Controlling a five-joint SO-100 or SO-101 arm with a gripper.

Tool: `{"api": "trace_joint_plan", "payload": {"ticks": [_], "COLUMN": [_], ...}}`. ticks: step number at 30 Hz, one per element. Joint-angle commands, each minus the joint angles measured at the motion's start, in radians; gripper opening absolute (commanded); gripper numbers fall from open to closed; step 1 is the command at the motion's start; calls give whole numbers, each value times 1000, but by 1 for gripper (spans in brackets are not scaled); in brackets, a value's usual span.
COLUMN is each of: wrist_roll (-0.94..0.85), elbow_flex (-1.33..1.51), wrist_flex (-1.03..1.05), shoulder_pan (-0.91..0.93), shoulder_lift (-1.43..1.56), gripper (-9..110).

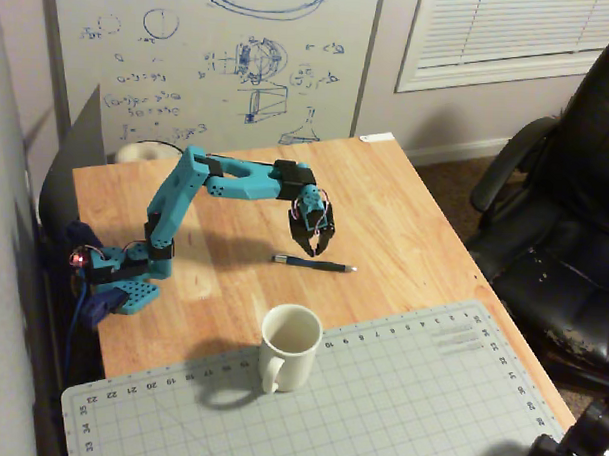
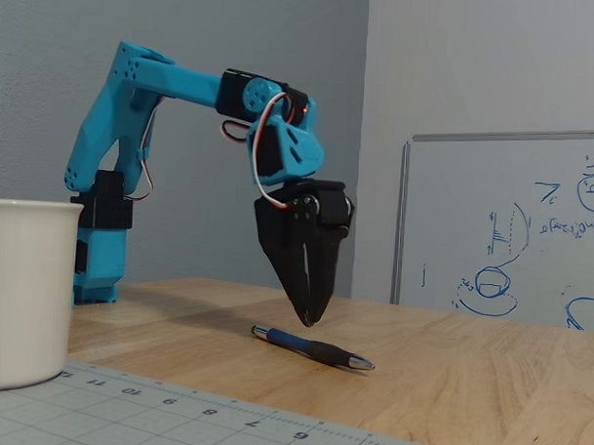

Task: Touch the pen.

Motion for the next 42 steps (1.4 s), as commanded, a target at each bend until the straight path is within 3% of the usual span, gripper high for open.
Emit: {"api": "trace_joint_plan", "payload": {"ticks": [1, 42], "wrist_roll": [-5, -5], "elbow_flex": [-63, -81], "wrist_flex": [-2, -14], "shoulder_pan": [9, 6], "shoulder_lift": [121, -55], "gripper": [1, 1]}}
